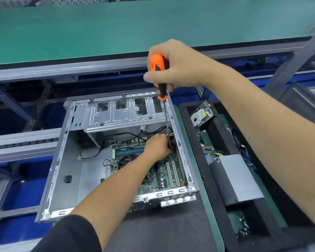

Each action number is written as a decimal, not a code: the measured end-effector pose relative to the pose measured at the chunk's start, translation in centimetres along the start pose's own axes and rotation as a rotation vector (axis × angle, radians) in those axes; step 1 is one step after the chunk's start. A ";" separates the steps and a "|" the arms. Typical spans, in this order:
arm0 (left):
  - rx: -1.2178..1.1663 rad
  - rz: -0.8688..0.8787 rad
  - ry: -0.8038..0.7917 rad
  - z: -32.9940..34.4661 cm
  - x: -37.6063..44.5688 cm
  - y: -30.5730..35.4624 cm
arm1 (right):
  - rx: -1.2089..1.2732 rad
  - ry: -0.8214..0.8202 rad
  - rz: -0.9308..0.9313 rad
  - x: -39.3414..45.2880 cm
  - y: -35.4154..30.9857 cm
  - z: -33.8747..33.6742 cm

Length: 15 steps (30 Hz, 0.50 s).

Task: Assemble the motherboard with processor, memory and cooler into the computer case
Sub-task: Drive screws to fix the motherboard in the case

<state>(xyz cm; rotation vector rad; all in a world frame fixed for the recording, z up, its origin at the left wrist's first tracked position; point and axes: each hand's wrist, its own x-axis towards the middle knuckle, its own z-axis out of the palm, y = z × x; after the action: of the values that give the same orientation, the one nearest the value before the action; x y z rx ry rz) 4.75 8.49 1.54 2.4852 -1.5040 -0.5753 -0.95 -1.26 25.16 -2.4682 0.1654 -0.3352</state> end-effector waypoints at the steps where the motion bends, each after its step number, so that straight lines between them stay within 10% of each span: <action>1: -0.010 -0.013 0.005 0.2 0.1 0.1 | -0.016 -0.002 -0.004 0.0 0.0 0.1; 15: -0.204 -0.123 0.023 2.2 0.6 -0.1 | -0.111 -0.009 -0.028 -0.2 0.8 0.4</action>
<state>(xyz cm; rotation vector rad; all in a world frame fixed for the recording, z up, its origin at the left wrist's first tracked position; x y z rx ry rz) 4.16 8.12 -0.58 2.4282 -1.2233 -0.6815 -1.03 -1.61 24.32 -2.5832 0.1495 -0.3353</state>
